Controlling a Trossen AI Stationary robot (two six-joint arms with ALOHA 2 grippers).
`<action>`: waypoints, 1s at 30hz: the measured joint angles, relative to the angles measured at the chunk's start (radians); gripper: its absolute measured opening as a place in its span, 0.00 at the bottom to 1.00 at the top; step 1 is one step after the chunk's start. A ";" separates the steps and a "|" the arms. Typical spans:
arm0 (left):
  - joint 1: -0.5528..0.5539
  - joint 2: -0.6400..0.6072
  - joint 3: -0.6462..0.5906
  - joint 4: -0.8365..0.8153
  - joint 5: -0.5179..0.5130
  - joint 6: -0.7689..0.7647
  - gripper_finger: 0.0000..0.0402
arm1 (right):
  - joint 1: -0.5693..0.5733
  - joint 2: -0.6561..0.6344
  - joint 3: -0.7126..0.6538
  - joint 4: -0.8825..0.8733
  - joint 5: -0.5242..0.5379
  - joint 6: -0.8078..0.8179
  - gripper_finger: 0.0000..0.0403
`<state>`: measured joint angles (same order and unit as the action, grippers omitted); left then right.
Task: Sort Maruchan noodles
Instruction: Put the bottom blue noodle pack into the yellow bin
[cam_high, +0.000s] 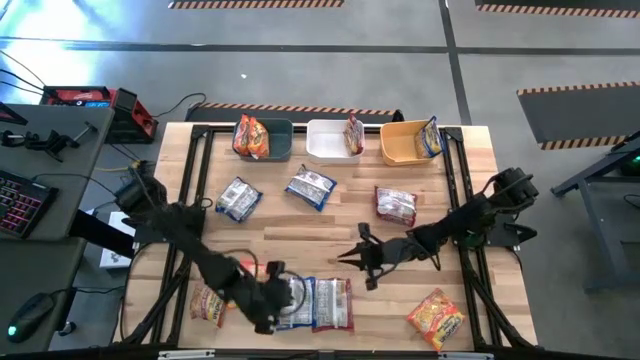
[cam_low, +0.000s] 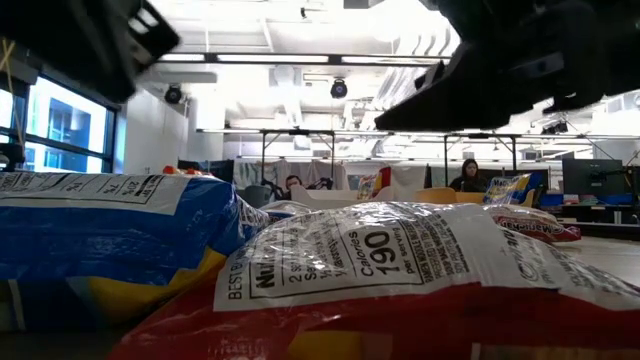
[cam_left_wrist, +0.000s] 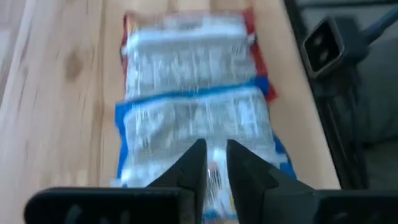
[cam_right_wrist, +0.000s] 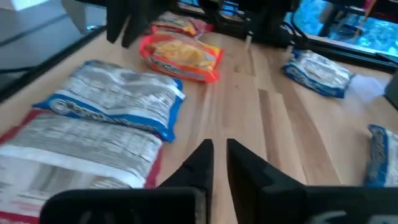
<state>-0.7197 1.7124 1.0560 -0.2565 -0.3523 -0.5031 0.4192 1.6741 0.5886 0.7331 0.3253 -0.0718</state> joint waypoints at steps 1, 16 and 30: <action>-0.016 0.019 0.035 -0.044 -0.012 -0.025 0.11 | 0.000 0.000 -0.002 -0.003 0.009 0.000 0.06; -0.122 0.323 0.379 -0.387 -0.132 -0.252 0.49 | 0.014 0.000 -0.001 -0.054 0.013 -0.016 0.00; -0.125 0.501 0.559 -0.586 -0.260 -0.208 0.60 | 0.022 0.000 -0.001 -0.068 0.022 -0.034 0.00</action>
<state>-0.8448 2.2137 1.6150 -0.8424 -0.6122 -0.7109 0.4416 1.6741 0.5873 0.6649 0.3473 -0.1059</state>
